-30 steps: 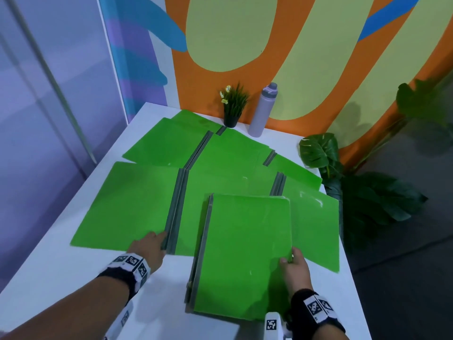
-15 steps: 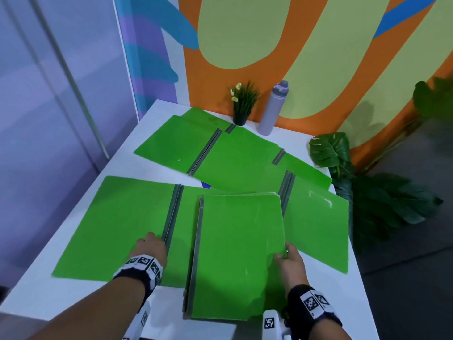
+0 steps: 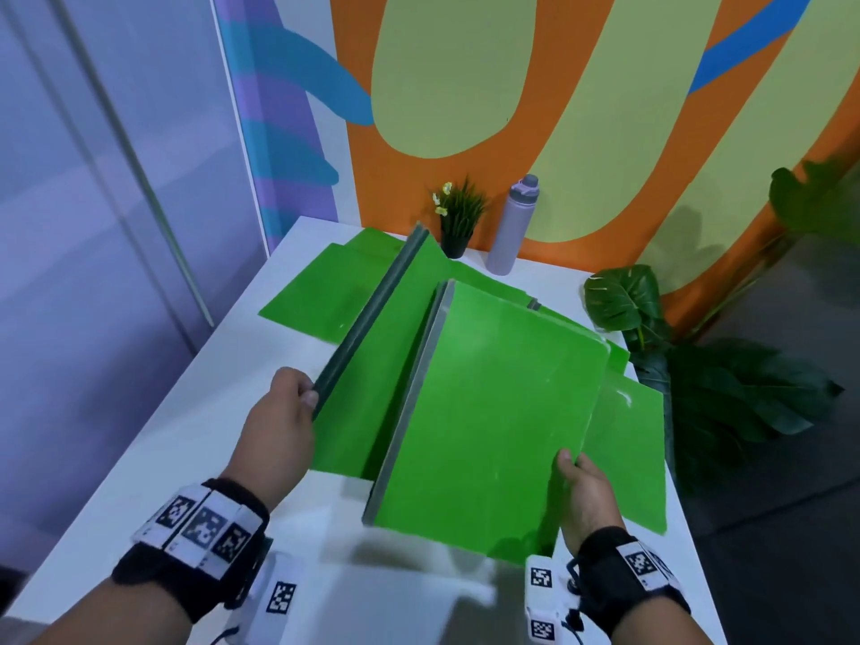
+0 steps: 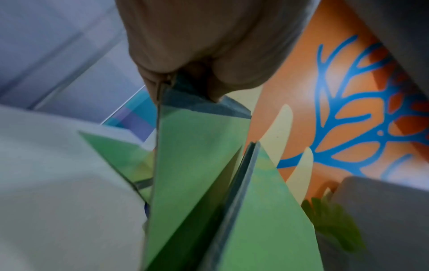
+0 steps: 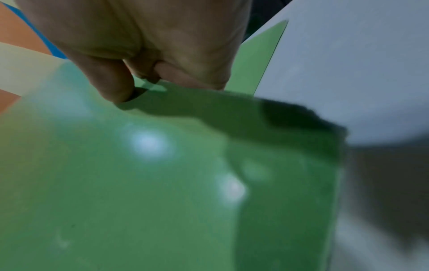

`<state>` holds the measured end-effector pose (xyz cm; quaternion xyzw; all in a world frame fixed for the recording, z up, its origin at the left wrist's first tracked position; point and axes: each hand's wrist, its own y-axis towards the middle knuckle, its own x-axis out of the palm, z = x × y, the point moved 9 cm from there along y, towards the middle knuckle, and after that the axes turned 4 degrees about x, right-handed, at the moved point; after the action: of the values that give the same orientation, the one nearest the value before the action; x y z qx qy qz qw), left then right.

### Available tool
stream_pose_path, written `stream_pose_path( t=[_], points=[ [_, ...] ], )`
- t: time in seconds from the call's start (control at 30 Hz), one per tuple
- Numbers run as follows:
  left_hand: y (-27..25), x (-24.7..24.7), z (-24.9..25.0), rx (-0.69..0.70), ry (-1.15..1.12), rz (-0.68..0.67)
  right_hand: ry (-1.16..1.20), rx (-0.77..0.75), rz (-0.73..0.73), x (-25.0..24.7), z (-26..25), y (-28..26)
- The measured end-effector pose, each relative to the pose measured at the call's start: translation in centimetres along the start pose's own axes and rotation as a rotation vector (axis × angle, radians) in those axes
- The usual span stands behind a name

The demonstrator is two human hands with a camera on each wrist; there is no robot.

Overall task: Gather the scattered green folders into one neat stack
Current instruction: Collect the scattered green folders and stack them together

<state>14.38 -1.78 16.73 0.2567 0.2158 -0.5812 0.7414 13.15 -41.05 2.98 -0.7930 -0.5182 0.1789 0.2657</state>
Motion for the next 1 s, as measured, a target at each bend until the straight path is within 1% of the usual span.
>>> stream_pose_path(
  t=[0.1, 0.17, 0.23, 0.27, 0.33, 0.4, 0.47, 0.53, 0.6, 0.67, 0.73, 0.83, 0.9, 0.93, 0.97, 1.0],
  points=[
    [-0.2, 1.9, -2.2, -0.156, -0.245, -0.069, 0.002, -0.058, -0.065, 1.8, -0.5, 0.1],
    [-1.1, 3.8, -3.7, -0.254, -0.398, -0.164, -0.002, -0.069, -0.111, 2.5, 0.0, 0.1],
    [-2.2, 5.5, -3.9, -0.290, -0.463, -0.282, 0.018, -0.014, -0.120, 3.1, 1.1, 0.1],
    [-2.8, 6.1, -3.9, -0.322, -0.496, -0.325, 0.003, -0.017, -0.124, 3.6, 1.0, 0.2],
    [-3.6, 7.1, -3.9, -0.408, -0.533, -0.388, -0.085, -0.100, -0.112, 4.5, 0.0, 0.1],
    [-3.5, 7.6, -4.2, -0.449, -0.485, -0.434, -0.153, -0.163, -0.113, 5.9, -1.2, 0.3],
    [-2.4, 7.4, -5.4, -0.434, -0.375, -0.405, -0.190, -0.179, -0.132, 7.6, -1.6, 0.7],
    [-0.8, 6.6, -6.5, -0.415, -0.318, -0.318, -0.238, -0.188, -0.156, 9.5, -2.1, 1.5],
    [0.8, 5.6, -7.7, -0.425, -0.336, -0.219, -0.366, -0.232, -0.180, 11.5, -2.8, 2.9],
    [2.2, 4.6, -8.8, -0.436, -0.355, -0.126, -0.545, -0.287, -0.183, 12.9, -3.7, 4.5],
    [3.7, 3.5, -10.0, -0.438, -0.354, -0.058, -0.758, -0.336, -0.113, 13.6, -4.5, 6.7],
    [6.0, 2.0, -11.7, -0.434, -0.328, -0.003, -1.018, -0.297, 0.047, 12.8, -5.1, 10.8],
    [7.4, 1.5, -12.8, -0.441, -0.329, 0.022, -1.107, -0.246, 0.108, 12.6, -5.4, 13.5],
    [9.2, 1.6, -14.3, -0.444, -0.332, 0.042, -1.133, -0.239, 0.121, 14.1, -5.6, 16.3],
    [9.4, 1.7, -14.6, -0.446, -0.338, 0.042, -1.159, -0.219, 0.137, 13.8, -5.7, 17.2],
    [10.8, 2.2, -16.1, -0.460, -0.349, 0.057, -1.190, -0.227, 0.132, 15.3, -5.7, 19.9]
  ],
)
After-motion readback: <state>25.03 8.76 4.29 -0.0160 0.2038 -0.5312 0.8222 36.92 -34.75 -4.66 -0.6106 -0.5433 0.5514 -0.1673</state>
